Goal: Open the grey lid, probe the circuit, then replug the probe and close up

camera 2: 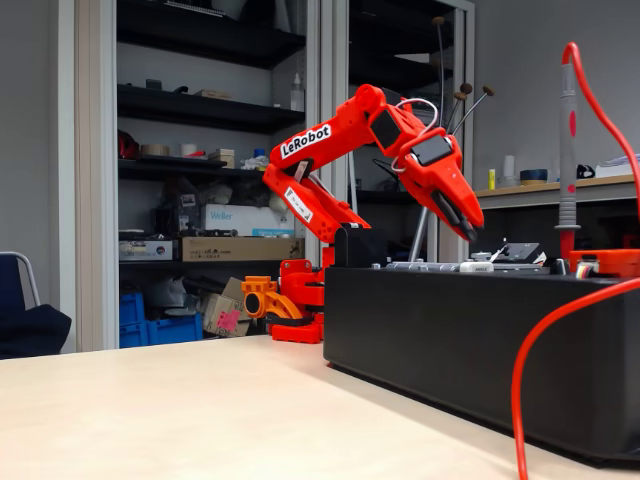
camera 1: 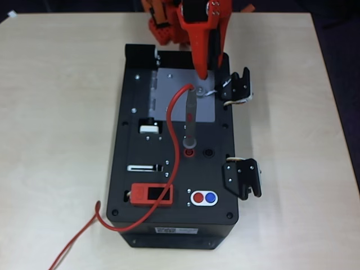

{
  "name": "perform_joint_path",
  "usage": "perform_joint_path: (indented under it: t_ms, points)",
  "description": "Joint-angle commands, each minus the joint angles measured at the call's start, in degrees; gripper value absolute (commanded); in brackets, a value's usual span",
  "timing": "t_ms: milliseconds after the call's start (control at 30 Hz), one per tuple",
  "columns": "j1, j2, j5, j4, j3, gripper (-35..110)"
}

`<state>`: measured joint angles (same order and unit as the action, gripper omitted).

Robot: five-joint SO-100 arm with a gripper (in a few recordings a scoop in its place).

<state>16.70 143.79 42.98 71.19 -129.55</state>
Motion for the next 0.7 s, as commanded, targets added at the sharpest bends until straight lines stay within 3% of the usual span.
perform_joint_path:
  t_ms: [0, 667]
  points:
    - [-0.4, -1.8, -1.5, -1.9, 0.2, 16]
    - [2.2, -10.3, 0.7, -12.0, 2.5, 13]
